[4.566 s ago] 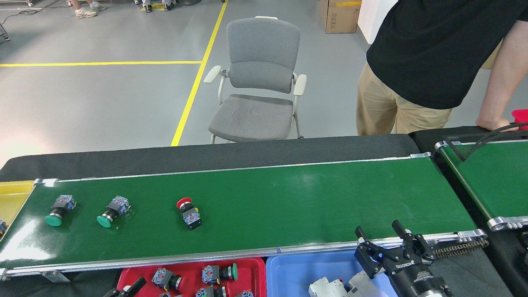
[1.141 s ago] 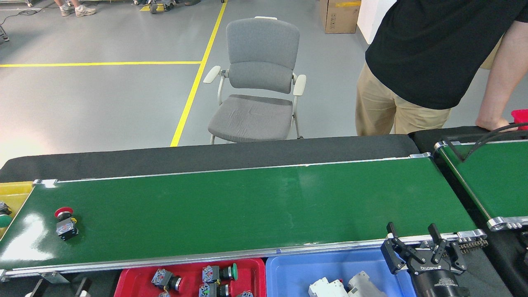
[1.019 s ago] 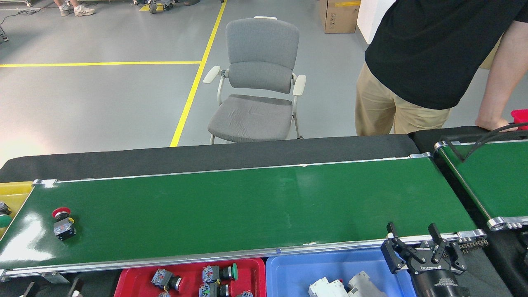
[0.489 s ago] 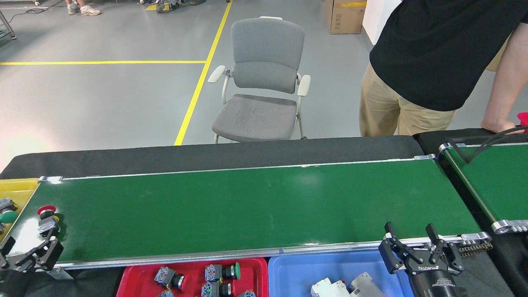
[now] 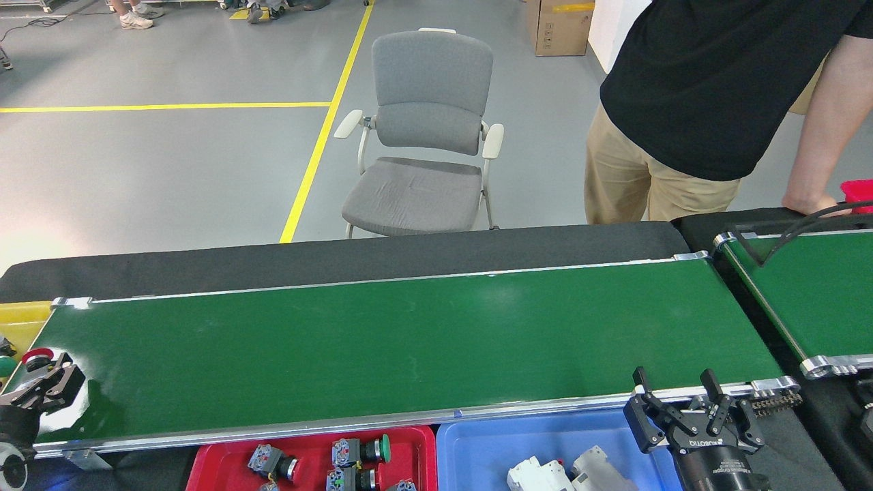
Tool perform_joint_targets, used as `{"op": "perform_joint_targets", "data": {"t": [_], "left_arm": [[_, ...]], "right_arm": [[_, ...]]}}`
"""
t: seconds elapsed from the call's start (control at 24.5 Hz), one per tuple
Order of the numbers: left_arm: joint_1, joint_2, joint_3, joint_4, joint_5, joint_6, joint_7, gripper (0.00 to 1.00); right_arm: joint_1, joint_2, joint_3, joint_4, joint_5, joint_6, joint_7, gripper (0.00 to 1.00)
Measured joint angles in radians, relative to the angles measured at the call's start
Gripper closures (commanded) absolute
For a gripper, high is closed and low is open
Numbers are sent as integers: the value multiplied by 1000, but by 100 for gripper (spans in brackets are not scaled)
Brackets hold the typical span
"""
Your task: Pick switch part from conveyor to tray
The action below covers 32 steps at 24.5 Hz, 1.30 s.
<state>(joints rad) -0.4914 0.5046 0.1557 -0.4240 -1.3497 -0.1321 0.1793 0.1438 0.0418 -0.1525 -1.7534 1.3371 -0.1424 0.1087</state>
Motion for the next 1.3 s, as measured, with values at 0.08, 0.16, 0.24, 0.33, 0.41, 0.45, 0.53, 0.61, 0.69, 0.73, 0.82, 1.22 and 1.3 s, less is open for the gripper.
{"op": "perform_joint_targets", "data": {"t": [0.08,0.16,0.24,0.33,0.41,0.45,0.53,0.61,0.69,0.73,0.82,1.22,1.3], "left_arm": [[-14,1,-22,54,7,23,61,61],[-14,1,-26,67,11,32,91,74],[-13,1,-27,63,20,36,104,84],[8,-1,-31,11,26,19,125,90],[77,-4,-30,-109,42,-47,142,92],[119,-6,-30,-184,54,-84,145,92],[244,-9,-30,-426,82,-181,149,90],[364,-20,-32,-697,99,-278,107,87],[482,-63,-34,-952,104,-370,38,83],[543,-99,-36,-1072,103,-411,4,82],[672,-193,-42,-1272,98,-492,-70,61],[779,-376,-61,-1339,61,-594,-279,0],[778,-397,46,-1339,61,-567,-281,0]], "right_arm": [[0,0,33,0,0,-3,0,2],[0,0,42,0,0,-3,0,2],[0,0,42,0,0,-3,0,2],[0,-1,42,0,0,-6,0,2],[0,-2,42,0,0,-6,0,2],[0,-6,42,0,0,-7,0,2],[0,-18,21,0,0,-7,0,2],[0,-20,-31,0,-1,-3,-1,2],[0,-20,-73,0,-1,0,-1,2],[-1,-20,-81,0,-2,1,-1,2],[-1,-20,-85,0,-2,2,-1,2],[43,-20,-87,-1,-3,-10,-3,2],[57,-20,-87,-1,-4,-11,-3,2]]}}
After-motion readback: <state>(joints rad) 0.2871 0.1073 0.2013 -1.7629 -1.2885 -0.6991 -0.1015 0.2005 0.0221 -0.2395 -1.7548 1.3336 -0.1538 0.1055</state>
